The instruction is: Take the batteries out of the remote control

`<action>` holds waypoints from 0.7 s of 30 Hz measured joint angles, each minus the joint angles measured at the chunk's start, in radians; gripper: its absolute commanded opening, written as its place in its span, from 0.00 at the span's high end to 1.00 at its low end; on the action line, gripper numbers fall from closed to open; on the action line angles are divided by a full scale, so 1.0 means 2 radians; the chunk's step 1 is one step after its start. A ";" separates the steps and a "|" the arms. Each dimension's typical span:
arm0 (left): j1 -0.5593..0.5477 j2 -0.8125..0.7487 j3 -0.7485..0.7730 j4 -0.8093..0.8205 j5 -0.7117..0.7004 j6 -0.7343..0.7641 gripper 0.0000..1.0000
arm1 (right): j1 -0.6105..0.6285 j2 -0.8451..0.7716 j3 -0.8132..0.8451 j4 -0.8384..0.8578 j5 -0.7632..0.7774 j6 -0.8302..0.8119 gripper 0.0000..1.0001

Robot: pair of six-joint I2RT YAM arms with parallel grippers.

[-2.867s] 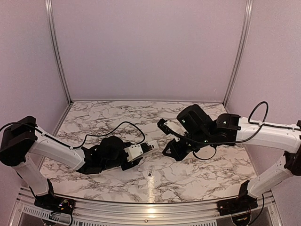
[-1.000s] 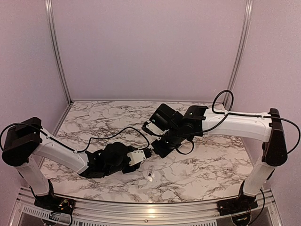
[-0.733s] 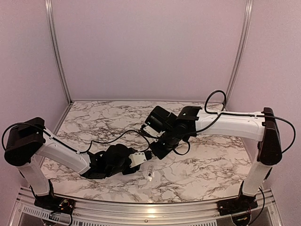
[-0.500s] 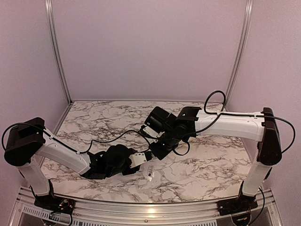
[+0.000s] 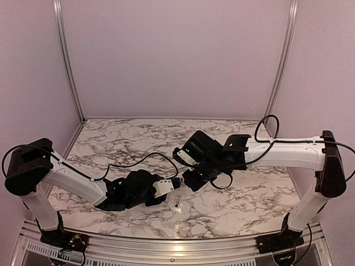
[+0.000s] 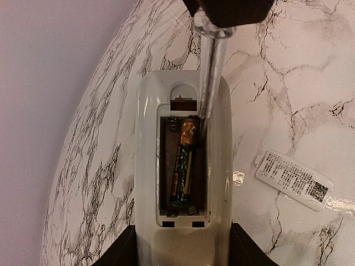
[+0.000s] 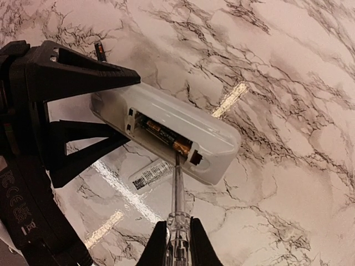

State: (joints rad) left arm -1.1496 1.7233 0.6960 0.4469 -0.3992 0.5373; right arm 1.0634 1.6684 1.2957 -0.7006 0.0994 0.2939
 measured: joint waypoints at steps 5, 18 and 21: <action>-0.002 0.000 0.006 0.010 0.003 -0.006 1.00 | 0.000 -0.047 -0.056 0.047 0.006 0.021 1.00; -0.002 -0.001 0.007 0.013 0.008 -0.024 1.00 | 0.000 -0.105 -0.151 0.152 0.011 0.061 1.00; -0.002 -0.001 0.009 0.013 0.008 -0.028 1.00 | 0.000 -0.110 -0.159 0.162 0.014 0.065 1.00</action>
State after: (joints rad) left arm -1.1526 1.7218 0.7132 0.4732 -0.3836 0.4805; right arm 1.0630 1.4483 0.9783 -0.3759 0.1268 0.4236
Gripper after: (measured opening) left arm 0.536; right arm 0.108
